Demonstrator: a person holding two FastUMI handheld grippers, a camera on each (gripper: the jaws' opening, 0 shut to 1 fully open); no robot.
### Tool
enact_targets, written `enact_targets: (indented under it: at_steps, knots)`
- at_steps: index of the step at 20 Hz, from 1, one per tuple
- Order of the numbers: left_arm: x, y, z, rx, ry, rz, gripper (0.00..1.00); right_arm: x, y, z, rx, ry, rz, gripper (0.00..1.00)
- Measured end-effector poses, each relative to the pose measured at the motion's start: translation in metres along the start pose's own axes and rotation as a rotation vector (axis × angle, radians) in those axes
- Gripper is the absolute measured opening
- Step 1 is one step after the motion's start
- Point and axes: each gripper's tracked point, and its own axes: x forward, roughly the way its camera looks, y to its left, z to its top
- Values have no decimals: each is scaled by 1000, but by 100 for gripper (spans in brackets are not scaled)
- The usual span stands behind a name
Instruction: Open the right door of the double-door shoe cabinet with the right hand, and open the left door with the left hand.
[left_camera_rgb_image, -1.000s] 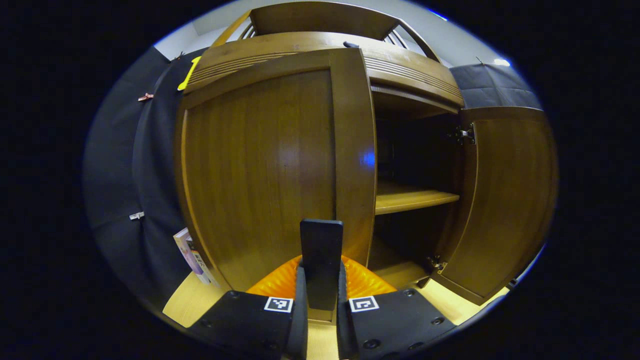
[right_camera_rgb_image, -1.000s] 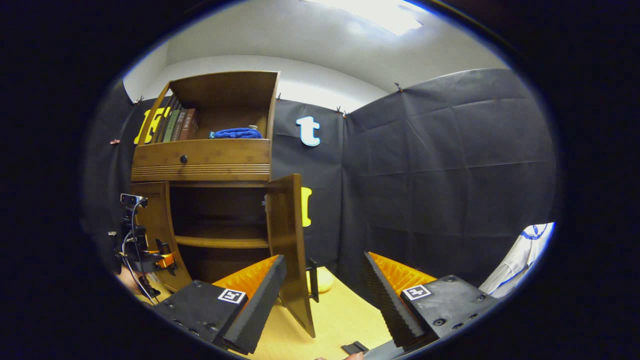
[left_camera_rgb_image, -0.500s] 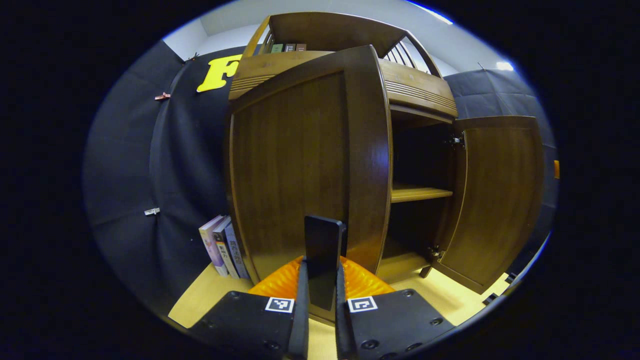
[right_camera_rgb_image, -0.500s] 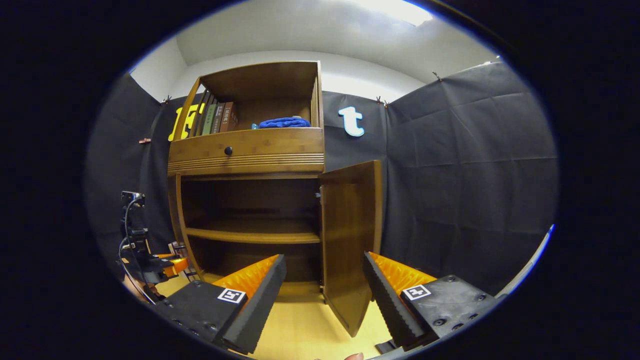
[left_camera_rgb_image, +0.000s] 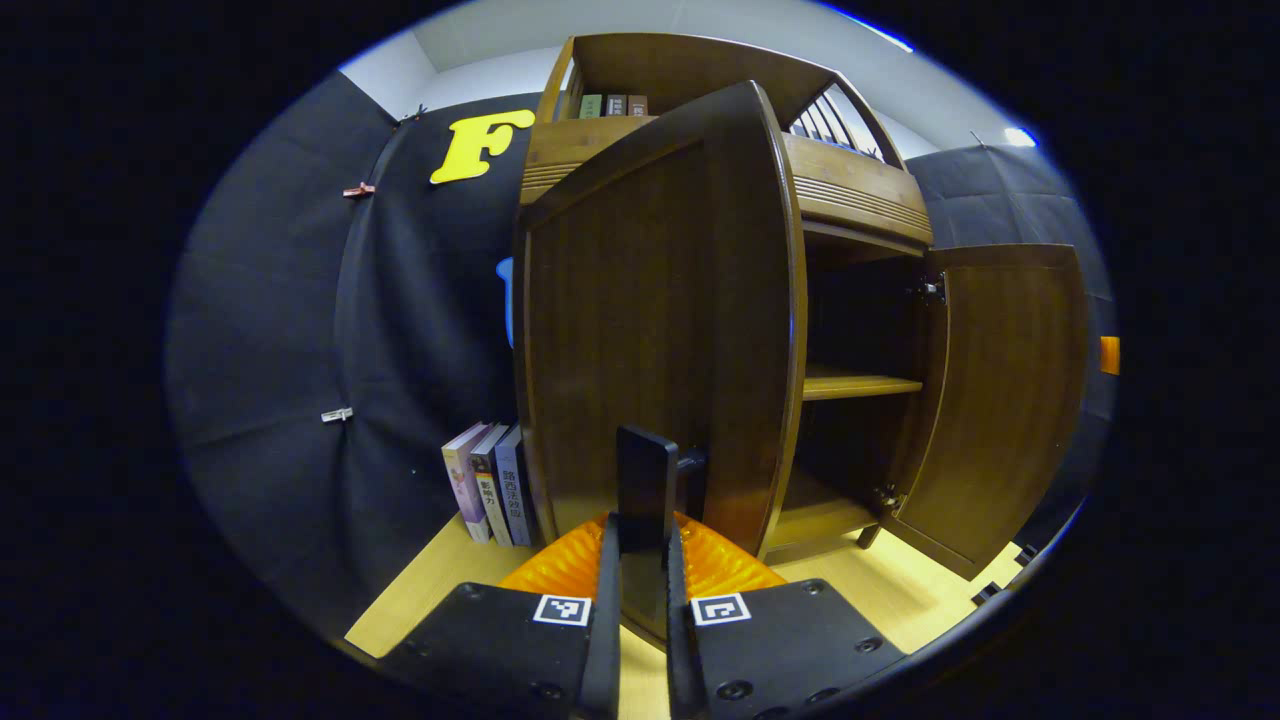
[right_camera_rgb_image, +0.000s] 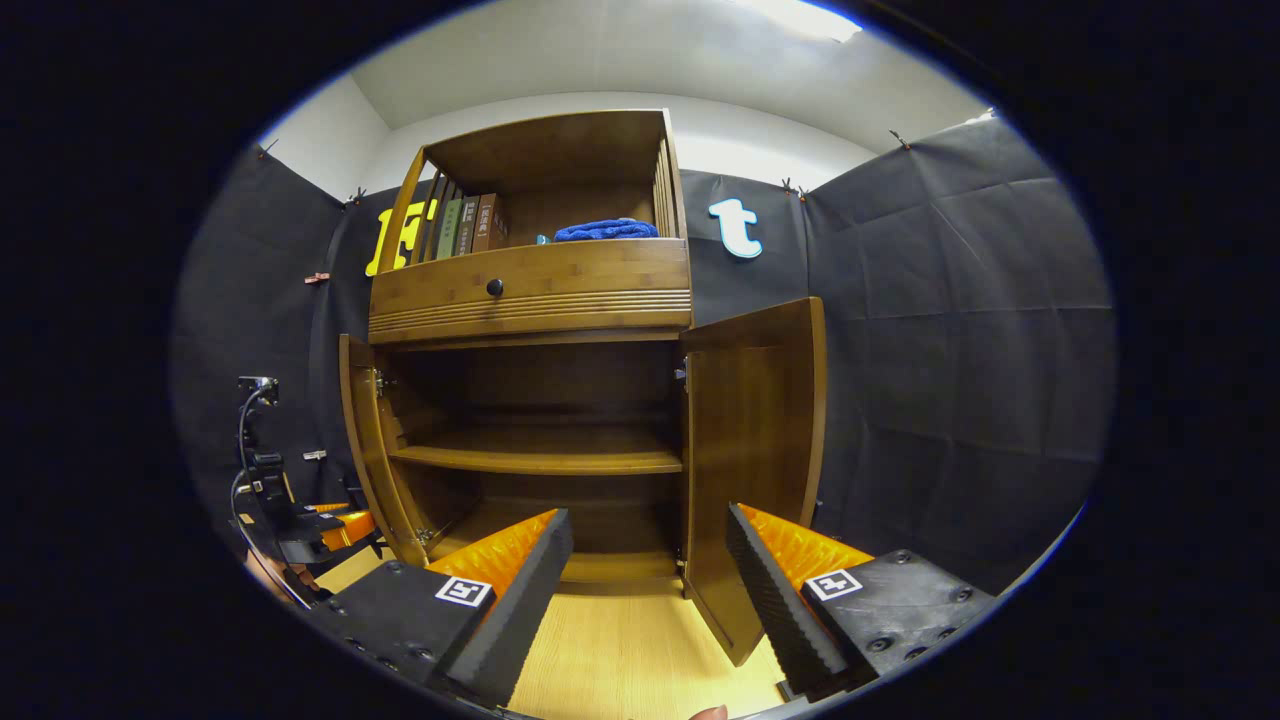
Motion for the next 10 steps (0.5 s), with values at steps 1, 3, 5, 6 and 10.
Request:
enact_targets:
  at_steps: [1,3,5,6,10]
  knots:
    - [-2,4,-1,2,2,5,23,-1,1,-1,0,3,3,98]
    - [-6,10,-1,6,3,13,21,-2,2,-4,-3,9,6,98]
    - [-10,19,-1,-8,0,27,20,-5,3,-7,2,13,8,98]
    - [-13,24,-3,-16,-1,39,19,-6,4,-9,6,15,12,98]
    - [-22,45,-4,-37,2,83,16,-7,7,-12,9,24,21,98]
